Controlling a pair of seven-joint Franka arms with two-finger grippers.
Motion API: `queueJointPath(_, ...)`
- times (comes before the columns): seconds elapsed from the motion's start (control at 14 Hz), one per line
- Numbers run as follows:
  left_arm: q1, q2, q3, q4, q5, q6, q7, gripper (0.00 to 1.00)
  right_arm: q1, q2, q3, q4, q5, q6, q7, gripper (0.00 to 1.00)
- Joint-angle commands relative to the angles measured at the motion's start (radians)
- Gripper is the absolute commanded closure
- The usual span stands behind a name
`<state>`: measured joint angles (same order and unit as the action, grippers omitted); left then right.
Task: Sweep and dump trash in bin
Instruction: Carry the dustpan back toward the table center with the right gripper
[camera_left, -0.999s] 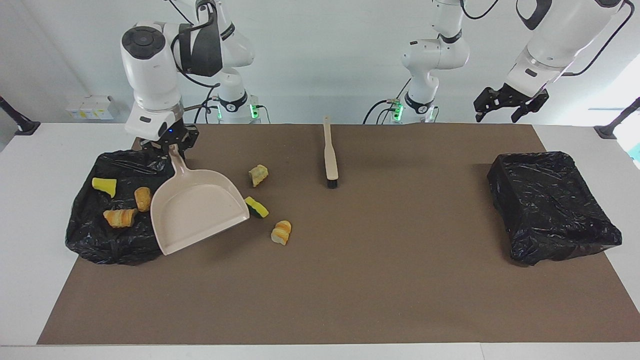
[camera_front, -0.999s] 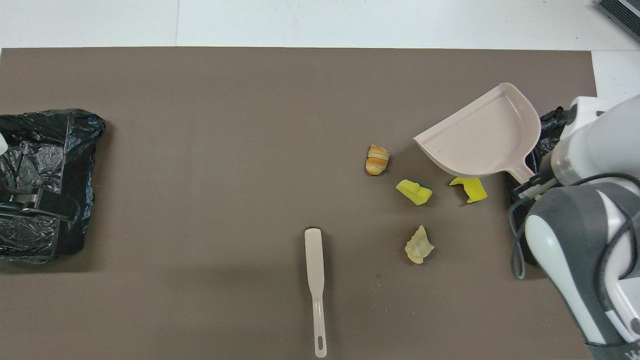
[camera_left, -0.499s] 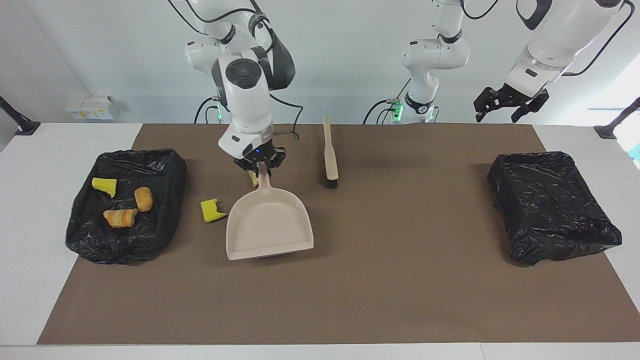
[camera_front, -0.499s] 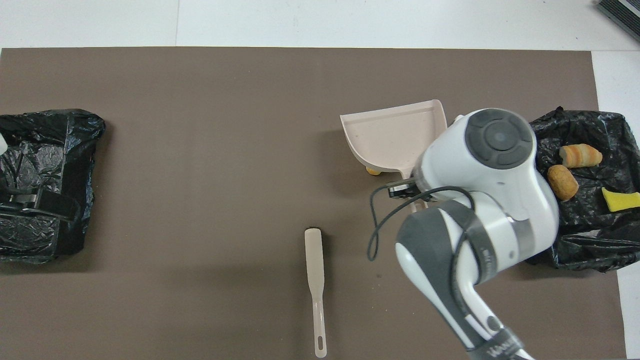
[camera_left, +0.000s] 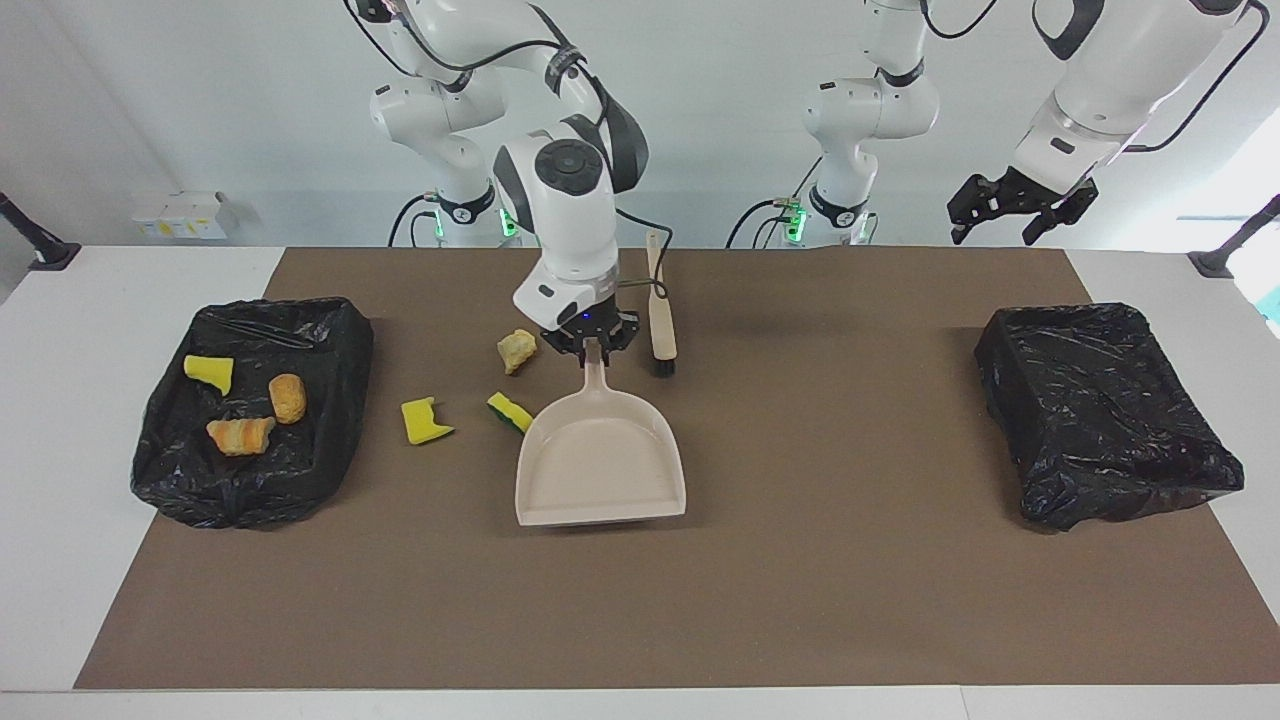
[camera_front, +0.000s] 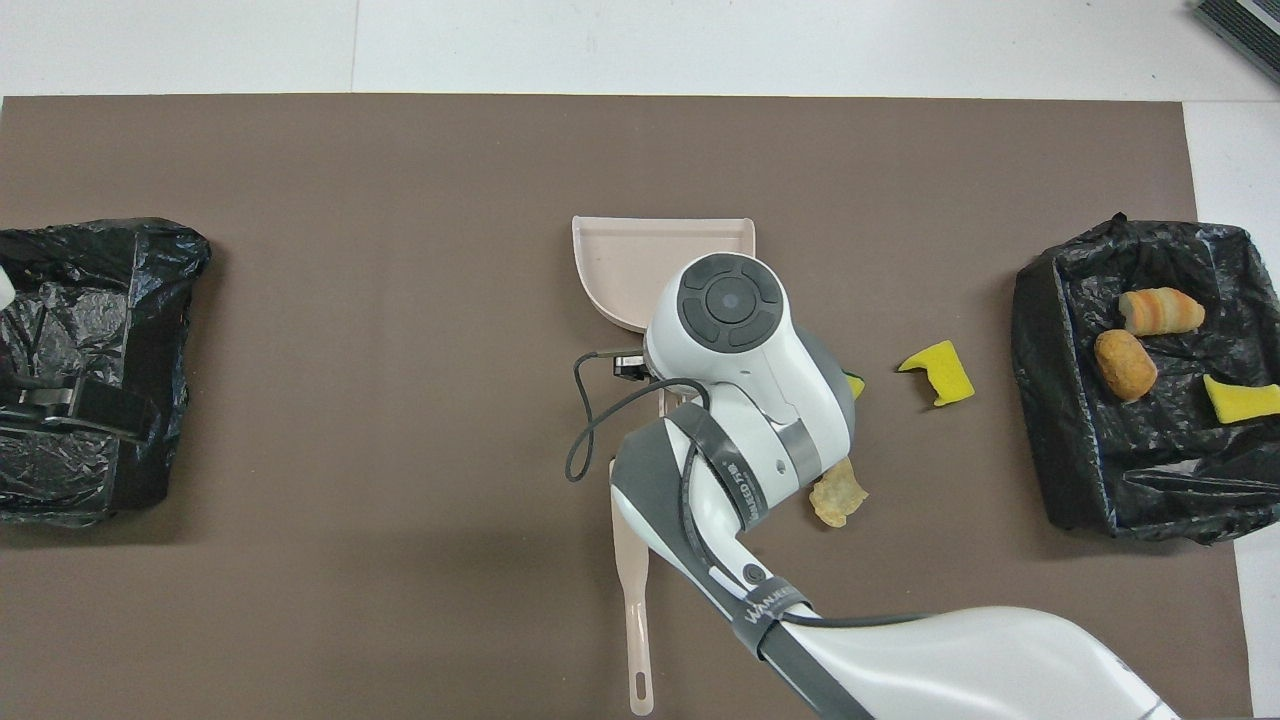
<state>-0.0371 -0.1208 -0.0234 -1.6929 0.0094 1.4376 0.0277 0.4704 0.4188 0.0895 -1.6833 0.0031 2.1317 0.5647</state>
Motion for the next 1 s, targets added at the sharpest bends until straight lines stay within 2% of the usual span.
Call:
queueJointPath(0.0,0.008,-0.002,-0.006,0.013,0.015,-0.016,0.006,0.0,0.025,0.081,-0.007,0.109,0.011,-0.001,0.023,1.0)
queueJointPath(0.07,0.008,-0.002,-0.006,0.013,0.015,-0.016,0.006,0.0,0.025,0.081,-0.007,0.111,0.011,-0.003,0.023,1.0)
queueJointPath(0.14,0.008,-0.002,-0.006,0.013,0.015,-0.016,0.006,0.0,0.025,0.081,-0.007,0.109,0.008,-0.003,0.023,0.89)
queueJointPath(0.21,0.008,-0.002,-0.006,0.013,0.015,-0.016,0.006,0.0,0.028,0.078,-0.007,0.111,0.002,-0.006,0.023,0.01)
queueJointPath(0.43,0.008,-0.002,-0.006,0.013,0.015,-0.016,0.006,0.0,0.03,0.061,-0.007,0.112,-0.005,-0.015,0.02,0.0)
queueJointPath(0.57,0.008,-0.002,-0.006,0.013,0.015,-0.016,0.006,0.0,0.008,0.005,-0.007,0.106,-0.006,-0.03,0.003,0.0)
queueJointPath(0.93,0.008,-0.002,-0.006,0.013,0.015,-0.016,0.006,0.0,-0.093,-0.135,-0.014,0.105,-0.002,-0.217,-0.204,0.0)
